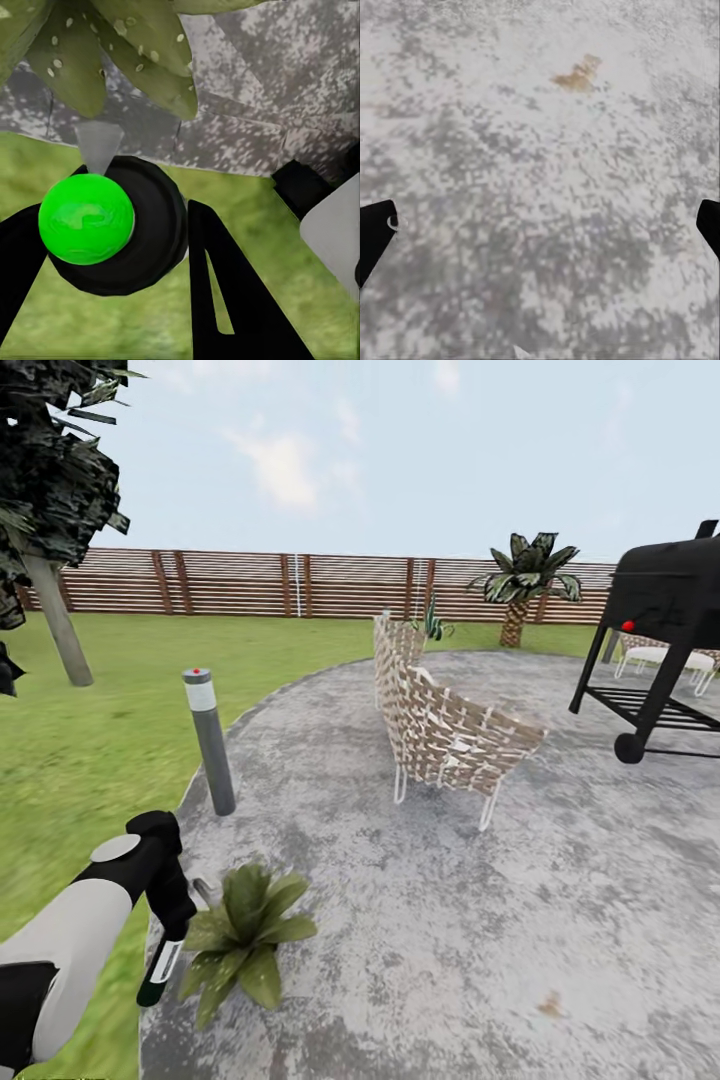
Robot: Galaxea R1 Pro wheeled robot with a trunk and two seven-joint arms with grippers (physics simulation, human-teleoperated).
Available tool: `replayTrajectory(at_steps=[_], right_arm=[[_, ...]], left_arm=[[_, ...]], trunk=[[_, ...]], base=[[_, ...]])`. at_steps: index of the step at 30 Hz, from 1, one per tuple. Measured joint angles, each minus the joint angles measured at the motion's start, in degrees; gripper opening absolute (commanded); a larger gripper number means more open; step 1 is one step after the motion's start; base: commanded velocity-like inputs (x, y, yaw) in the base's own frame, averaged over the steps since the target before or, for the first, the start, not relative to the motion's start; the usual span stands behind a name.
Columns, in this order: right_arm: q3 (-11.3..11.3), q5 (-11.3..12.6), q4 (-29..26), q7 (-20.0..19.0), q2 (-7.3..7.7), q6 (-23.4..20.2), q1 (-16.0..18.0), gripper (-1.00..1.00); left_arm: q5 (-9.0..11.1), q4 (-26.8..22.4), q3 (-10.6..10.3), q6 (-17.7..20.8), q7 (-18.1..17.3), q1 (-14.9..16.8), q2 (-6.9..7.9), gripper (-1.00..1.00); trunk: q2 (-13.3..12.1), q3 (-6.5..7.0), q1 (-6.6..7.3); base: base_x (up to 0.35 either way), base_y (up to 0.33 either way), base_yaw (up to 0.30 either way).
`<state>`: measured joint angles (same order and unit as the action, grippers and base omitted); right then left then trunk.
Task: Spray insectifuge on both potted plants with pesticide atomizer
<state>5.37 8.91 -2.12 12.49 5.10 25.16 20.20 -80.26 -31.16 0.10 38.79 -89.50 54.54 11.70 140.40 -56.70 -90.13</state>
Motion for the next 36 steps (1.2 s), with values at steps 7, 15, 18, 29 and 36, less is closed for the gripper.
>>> replayTrajectory(at_steps=[7, 15, 18, 29, 36], right_arm=[[0.01, -0.01, -0.01, -0.01, -0.02, 0.01, -0.01, 1.0], [0.01, 0.0, -0.01, -0.02, -0.03, -0.01, 0.0, 1.0], [0.0, -0.01, -0.01, -0.02, -0.05, -0.01, -0.01, 1.0], [0.01, 0.03, -0.02, -0.02, -0.01, -0.02, -0.01, 1.0], [0.01, 0.03, -0.02, -0.03, 0.0, -0.03, -0.01, 1.0]], left_arm=[[-0.01, 0.02, -0.35, -0.01, -0.01, 0.01, -0.01, -1.0], [-1.07, 0.01, -0.42, 0.02, -0.01, 0.01, -0.02, -1.0], [-1.95, 0.07, -0.42, -0.1, -0.02, 0.02, -0.01, -1.0], [-2.26, 0.17, -0.49, -0.46, -0.03, -0.24, -0.06, -1.0], [-2.52, 0.19, -0.5, -0.38, -0.04, -0.32, -0.05, -1.0]], trunk=[[0.01, 0.0, 0.01], [0.01, 0.0, -0.01], [0.01, 0.0, -0.01], [0.01, 0.0, 0.01], [0.01, 0.0, 0.02]], base=[[0.244, -0.185, 0.048], [0.117, -0.162, 0.113], [0.004, -0.013, 0.27], [0.047, 0.008, 0.191], [0.31, 0.093, 0.004]])
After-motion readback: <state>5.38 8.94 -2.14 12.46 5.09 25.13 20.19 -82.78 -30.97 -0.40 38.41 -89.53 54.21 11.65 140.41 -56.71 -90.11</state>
